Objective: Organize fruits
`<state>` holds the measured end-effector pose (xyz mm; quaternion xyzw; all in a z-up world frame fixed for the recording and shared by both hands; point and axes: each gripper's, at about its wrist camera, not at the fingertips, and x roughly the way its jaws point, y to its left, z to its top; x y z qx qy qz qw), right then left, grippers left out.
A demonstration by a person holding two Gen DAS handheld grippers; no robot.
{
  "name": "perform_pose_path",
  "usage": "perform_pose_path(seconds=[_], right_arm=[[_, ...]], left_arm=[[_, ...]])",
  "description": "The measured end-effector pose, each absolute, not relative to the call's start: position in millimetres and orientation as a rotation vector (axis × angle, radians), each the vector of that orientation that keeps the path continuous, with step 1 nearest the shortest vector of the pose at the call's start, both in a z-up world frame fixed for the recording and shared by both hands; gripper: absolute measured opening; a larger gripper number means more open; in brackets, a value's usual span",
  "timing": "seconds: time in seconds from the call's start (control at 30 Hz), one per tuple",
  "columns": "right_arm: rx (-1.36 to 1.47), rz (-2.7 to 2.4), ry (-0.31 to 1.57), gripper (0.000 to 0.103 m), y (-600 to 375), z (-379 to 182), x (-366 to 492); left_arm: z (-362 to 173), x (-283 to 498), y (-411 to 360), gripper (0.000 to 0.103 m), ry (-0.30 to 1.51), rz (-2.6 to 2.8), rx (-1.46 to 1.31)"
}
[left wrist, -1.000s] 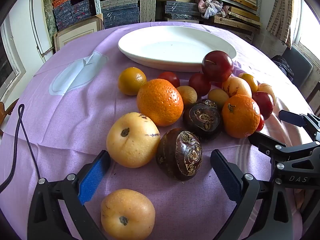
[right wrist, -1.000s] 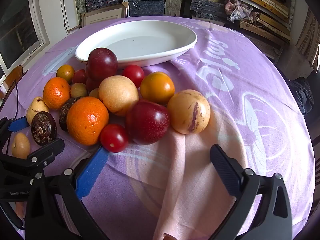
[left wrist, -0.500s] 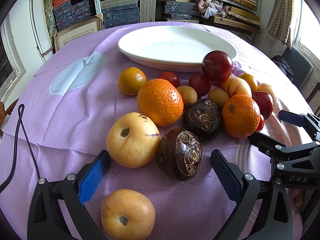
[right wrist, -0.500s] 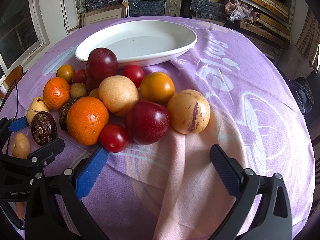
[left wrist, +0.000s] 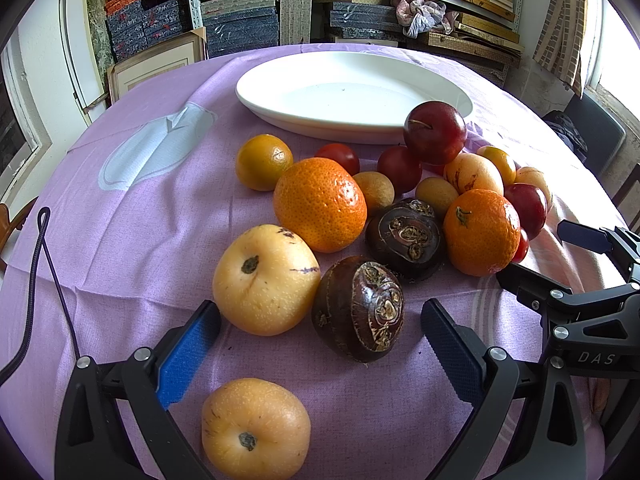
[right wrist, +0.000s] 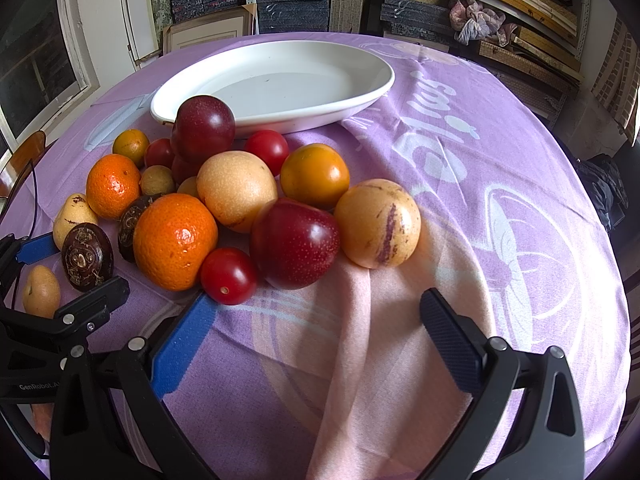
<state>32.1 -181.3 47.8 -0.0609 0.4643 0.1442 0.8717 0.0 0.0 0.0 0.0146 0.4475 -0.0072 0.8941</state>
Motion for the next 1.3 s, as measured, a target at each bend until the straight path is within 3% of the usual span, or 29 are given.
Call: perform_pose_path(seconds=[1.3], right_arm=[[-0.136,0.318,0.971,0.099,-182.4,47.9,31.3]], left_arm=[[-0.1,-0.7,-0.1,0.1,0.928,-0.033,0.041]])
